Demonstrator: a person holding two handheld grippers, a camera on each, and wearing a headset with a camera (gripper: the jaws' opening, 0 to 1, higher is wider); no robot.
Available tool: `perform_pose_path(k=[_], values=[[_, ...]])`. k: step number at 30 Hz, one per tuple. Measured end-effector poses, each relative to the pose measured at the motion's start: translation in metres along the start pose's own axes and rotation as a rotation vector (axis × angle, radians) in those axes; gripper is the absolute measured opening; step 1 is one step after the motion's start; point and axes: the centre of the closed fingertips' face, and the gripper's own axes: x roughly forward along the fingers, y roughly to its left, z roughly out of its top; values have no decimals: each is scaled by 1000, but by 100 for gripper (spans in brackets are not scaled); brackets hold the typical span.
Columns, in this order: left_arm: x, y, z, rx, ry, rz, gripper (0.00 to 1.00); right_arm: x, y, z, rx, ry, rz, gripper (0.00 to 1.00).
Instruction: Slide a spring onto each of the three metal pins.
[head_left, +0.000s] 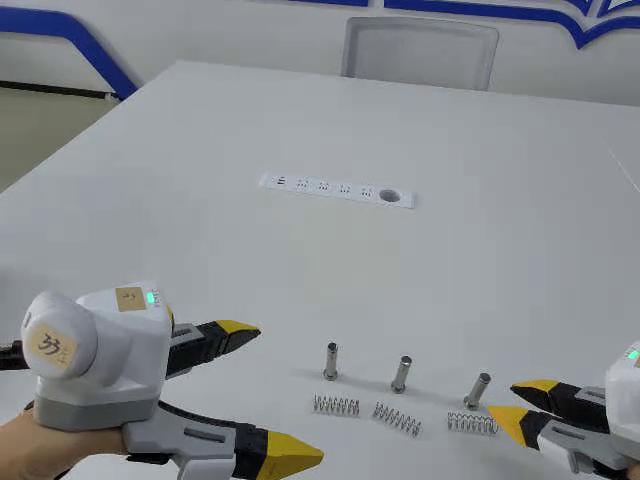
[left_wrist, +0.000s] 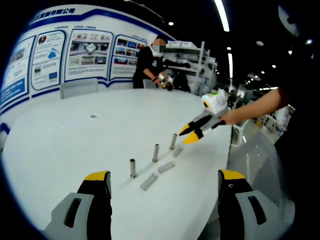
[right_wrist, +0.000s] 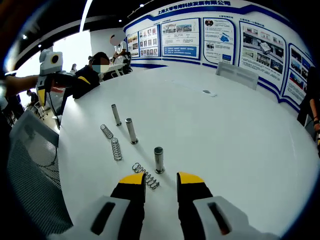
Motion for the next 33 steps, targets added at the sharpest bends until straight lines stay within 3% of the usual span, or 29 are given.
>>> perform_pose_path(k=[7,13,19,23,33], values=[[1,-1,-4,-9,14,-1,90,8,18,-7,-74,33,96,30],[0,2,-6,-17,19,7,90,16,19,-9,-98,51,137,31],[-2,4,-8,-26,22,19,90,23,21,-18,-181,94,181,31],[-1,4,-10,-32,29,19,90,26,22,-17,-180,93,202,31],[0,6,-9,-35,30,27,89,35,23,-16,-255,114,255,27]])
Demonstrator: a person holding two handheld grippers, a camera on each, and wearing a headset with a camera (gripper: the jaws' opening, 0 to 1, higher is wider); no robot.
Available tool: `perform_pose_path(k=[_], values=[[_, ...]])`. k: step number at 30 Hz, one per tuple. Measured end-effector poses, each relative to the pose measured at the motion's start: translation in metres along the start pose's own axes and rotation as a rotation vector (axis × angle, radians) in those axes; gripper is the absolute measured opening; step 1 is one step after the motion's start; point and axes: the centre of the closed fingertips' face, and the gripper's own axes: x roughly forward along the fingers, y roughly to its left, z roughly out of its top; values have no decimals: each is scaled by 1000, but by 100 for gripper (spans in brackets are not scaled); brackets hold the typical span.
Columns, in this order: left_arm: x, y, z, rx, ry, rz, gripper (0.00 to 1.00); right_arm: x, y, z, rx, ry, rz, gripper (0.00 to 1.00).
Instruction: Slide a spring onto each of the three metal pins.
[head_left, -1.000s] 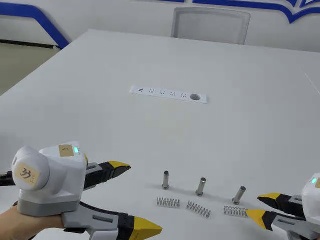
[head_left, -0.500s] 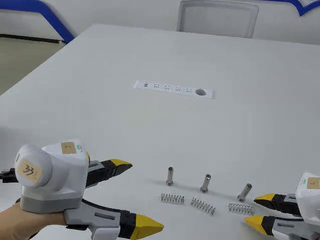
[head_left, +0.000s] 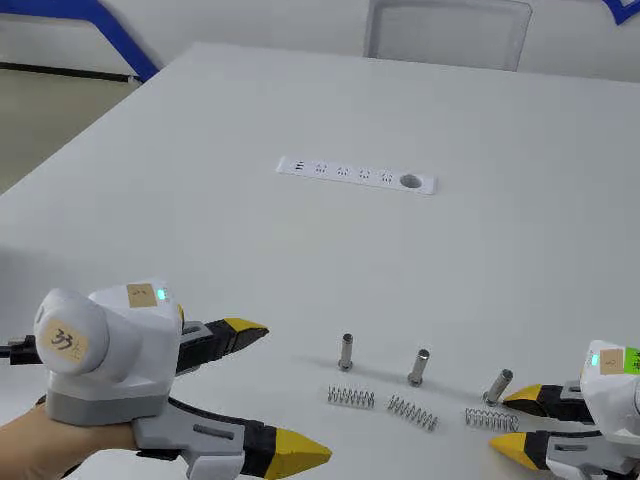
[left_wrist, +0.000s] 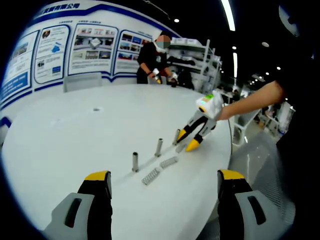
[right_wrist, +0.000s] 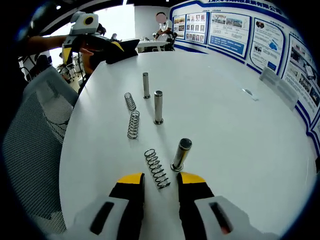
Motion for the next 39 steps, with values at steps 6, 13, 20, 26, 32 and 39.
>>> perform_pose_path(k=[6,13,20,26,32,39], values=[[-1,1,0,-4,-4,9,89,0,10,-1,-8,-4,67,21],[-1,-2,-2,0,1,4,89,1,17,-3,-53,11,101,15],[-2,-2,-1,0,-2,3,89,1,21,-3,-75,20,106,12],[-3,-2,2,0,-11,-1,88,2,21,-2,-59,58,69,11],[-3,-4,4,11,-9,-7,88,-5,22,2,-67,58,42,10],[-1,-8,8,27,-15,-16,88,-23,22,18,-94,36,13,10]])
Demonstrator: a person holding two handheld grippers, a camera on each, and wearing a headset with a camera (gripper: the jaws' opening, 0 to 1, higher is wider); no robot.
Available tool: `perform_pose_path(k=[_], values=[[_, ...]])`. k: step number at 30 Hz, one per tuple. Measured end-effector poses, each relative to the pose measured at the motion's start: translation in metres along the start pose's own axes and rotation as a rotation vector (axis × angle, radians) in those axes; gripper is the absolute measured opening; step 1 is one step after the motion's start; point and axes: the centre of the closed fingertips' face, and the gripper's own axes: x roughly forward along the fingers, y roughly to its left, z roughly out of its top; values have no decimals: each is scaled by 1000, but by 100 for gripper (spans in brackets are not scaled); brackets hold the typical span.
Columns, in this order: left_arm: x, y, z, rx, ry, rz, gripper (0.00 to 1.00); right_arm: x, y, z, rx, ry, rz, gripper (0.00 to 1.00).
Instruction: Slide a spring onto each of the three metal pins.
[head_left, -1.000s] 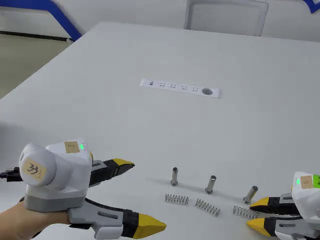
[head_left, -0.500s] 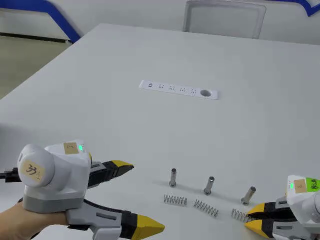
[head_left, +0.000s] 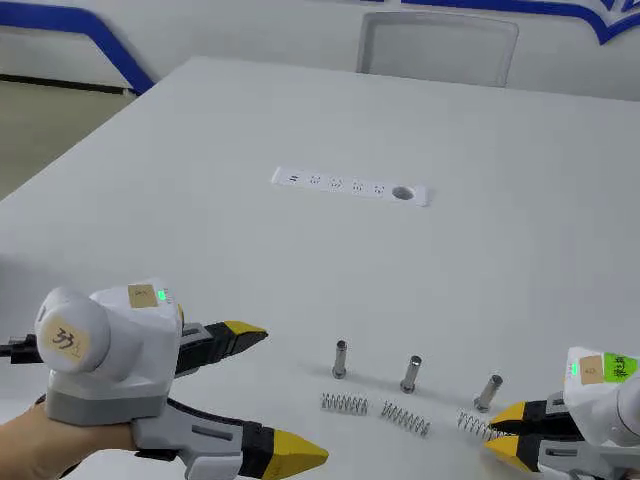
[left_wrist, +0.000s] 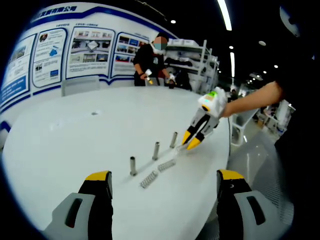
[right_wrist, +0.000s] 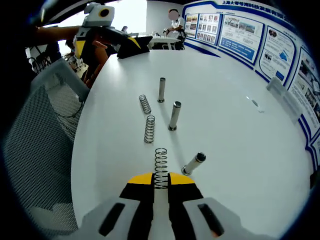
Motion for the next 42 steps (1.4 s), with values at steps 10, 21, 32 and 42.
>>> perform_pose_path(k=[10,21,32,42], values=[[8,-13,16,51,-20,-34,88,-37,5,48,-136,-52,-29,10],[21,-38,37,84,-72,-101,83,-57,30,108,-237,-126,-10,11],[31,-68,49,211,-50,-186,69,-65,59,135,-338,-127,40,11],[35,-77,50,298,-22,-218,55,-69,72,153,-386,-149,59,11]])
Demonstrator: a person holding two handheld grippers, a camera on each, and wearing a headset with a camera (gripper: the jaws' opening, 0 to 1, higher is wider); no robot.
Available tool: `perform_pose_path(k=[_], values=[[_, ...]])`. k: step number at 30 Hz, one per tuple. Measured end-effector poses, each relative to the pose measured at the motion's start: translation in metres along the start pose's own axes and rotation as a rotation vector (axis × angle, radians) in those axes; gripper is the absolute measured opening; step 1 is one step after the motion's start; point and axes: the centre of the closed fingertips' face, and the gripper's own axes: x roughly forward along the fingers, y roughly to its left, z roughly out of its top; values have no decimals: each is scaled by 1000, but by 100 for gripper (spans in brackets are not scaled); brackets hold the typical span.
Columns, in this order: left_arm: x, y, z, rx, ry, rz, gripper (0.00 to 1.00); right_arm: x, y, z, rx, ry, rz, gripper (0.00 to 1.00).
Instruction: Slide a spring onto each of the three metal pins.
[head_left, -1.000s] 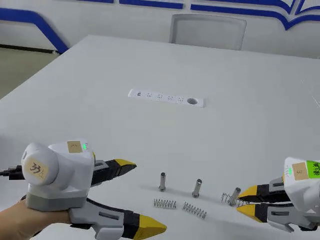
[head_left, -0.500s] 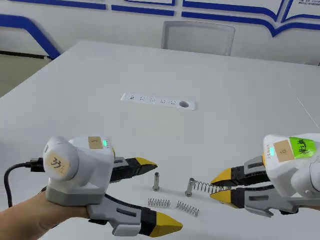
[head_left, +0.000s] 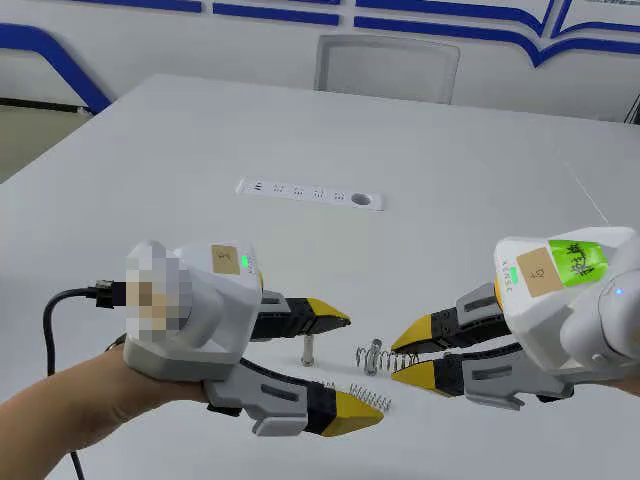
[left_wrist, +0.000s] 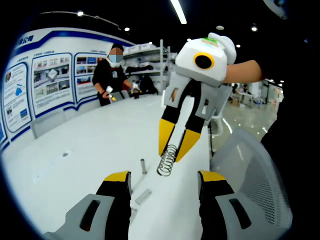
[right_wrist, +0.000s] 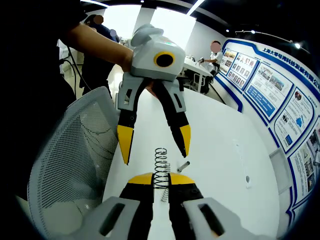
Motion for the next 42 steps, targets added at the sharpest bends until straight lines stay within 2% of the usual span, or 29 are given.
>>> perform_pose_path(k=[4,8,11,19,31,42], values=[[-1,-2,-1,5,-4,-4,50,0,3,4,-7,-4,11,11],[-3,-5,2,5,-28,-26,36,2,7,4,-17,4,28,11],[-3,-6,3,4,-41,-31,29,4,9,3,-19,8,36,11],[-4,-10,8,-11,-69,-54,22,4,10,1,-20,13,41,11],[-2,-15,6,-17,-61,-85,13,6,15,1,-9,-3,57,11],[-3,-14,11,54,-66,-95,10,4,12,2,-19,-21,53,11]])
